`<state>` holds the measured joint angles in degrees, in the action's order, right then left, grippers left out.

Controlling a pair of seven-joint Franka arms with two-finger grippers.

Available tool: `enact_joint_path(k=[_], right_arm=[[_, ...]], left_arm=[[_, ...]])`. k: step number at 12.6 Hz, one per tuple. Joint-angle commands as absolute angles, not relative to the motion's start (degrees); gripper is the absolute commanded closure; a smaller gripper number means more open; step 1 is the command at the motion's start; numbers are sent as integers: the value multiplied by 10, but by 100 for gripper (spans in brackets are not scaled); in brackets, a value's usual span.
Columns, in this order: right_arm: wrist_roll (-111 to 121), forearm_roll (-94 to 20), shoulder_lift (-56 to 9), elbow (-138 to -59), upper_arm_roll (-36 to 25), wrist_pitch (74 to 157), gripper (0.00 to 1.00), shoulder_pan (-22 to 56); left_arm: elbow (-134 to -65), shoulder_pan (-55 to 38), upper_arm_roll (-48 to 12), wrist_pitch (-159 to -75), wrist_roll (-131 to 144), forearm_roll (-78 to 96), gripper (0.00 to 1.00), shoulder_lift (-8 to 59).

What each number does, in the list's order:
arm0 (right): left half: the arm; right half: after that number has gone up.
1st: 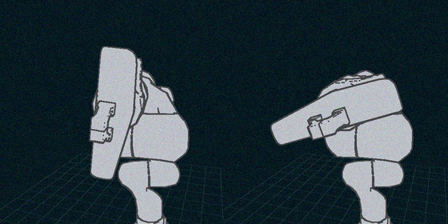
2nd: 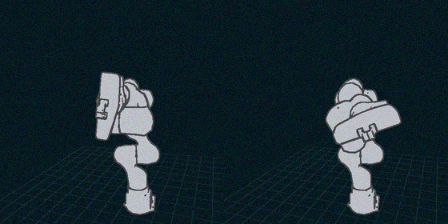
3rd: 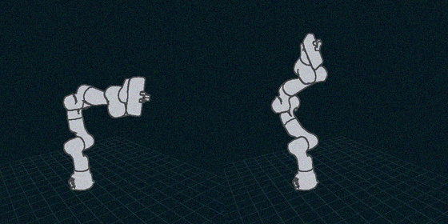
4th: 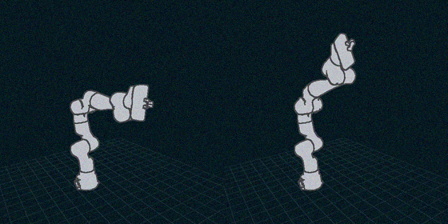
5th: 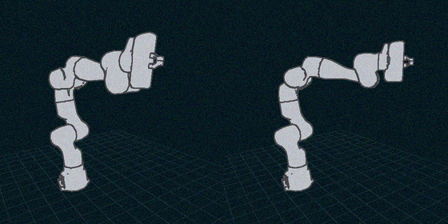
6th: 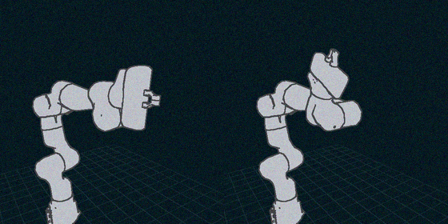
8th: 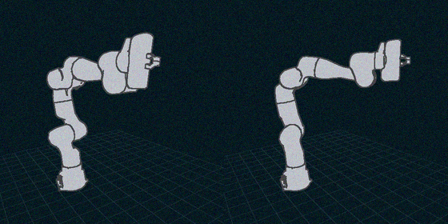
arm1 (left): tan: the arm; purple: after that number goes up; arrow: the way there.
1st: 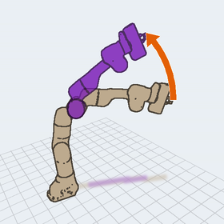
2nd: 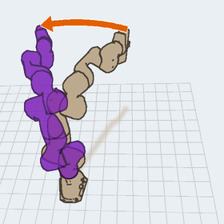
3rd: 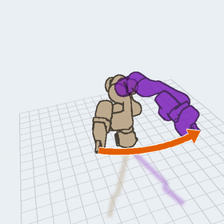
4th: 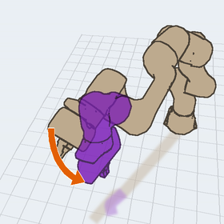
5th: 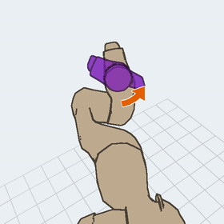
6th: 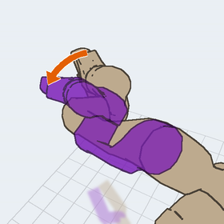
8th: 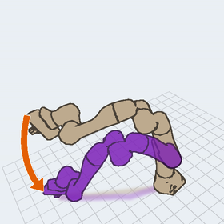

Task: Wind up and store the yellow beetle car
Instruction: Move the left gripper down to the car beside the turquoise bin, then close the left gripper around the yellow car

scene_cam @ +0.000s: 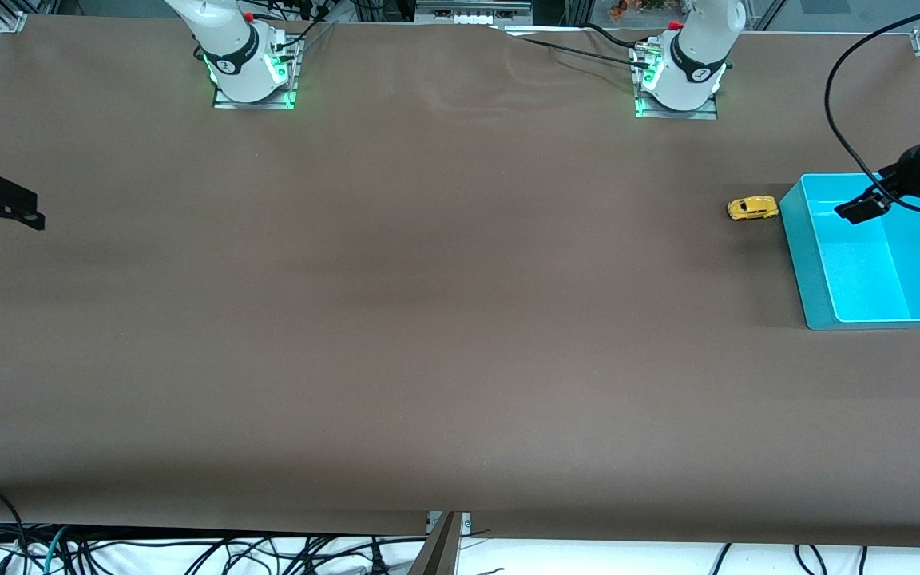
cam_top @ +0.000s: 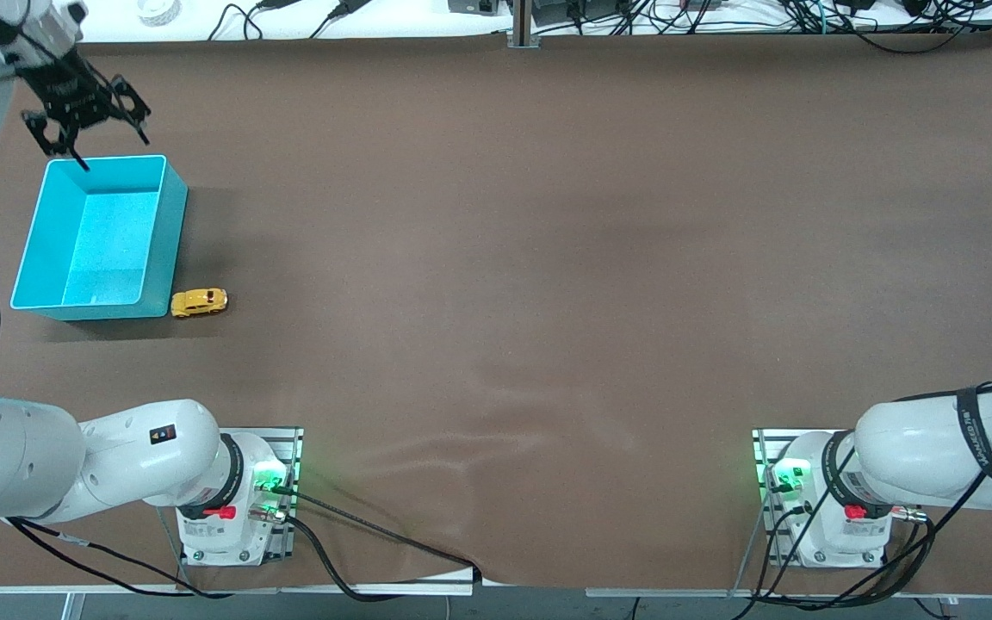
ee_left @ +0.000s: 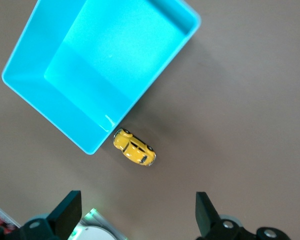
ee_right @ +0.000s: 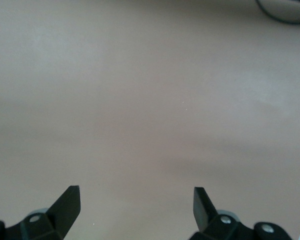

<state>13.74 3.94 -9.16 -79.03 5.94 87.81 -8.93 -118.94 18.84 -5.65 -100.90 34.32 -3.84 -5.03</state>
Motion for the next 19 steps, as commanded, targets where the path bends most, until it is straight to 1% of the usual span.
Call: enact_joint_path(k=[1, 2, 4, 6, 8, 10, 13, 15, 19], right_arm=[[130, 46, -67, -814, 62, 875, 0, -77], [128, 51, -67, -816, 62, 866, 0, -63], [94, 50, -67, -817, 62, 852, 0, -62], [47, 47, -68, -817, 62, 841, 0, -62], [50, 47, -73, -813, 61, 841, 0, -65], [51, 46, -74, -811, 61, 842, 0, -67], [50, 46, -78, -810, 61, 846, 0, -68], [50, 46, -79, -809, 60, 846, 0, -69], [50, 46, -79, -809, 59, 846, 0, -69]], left_arm=[[-1368, 200, -66, -1145, 458, -40, 0, -120], [-1408, 200, -66, -1193, 508, -41, 0, -119], [-1491, 201, -66, -1303, 571, -45, 0, -117], [-1541, 223, -66, -1393, 616, -47, 0, -104], [-1560, 225, -66, -1451, 649, -47, 0, -80], [-1585, 225, -66, -1490, 685, -47, 0, -57], [-1629, 236, -66, -1560, 720, -48, 0, -41], [-1634, 265, -67, -1605, 722, -48, 0, -17], [-1642, 267, -66, -1676, 723, -47, 0, 38]])
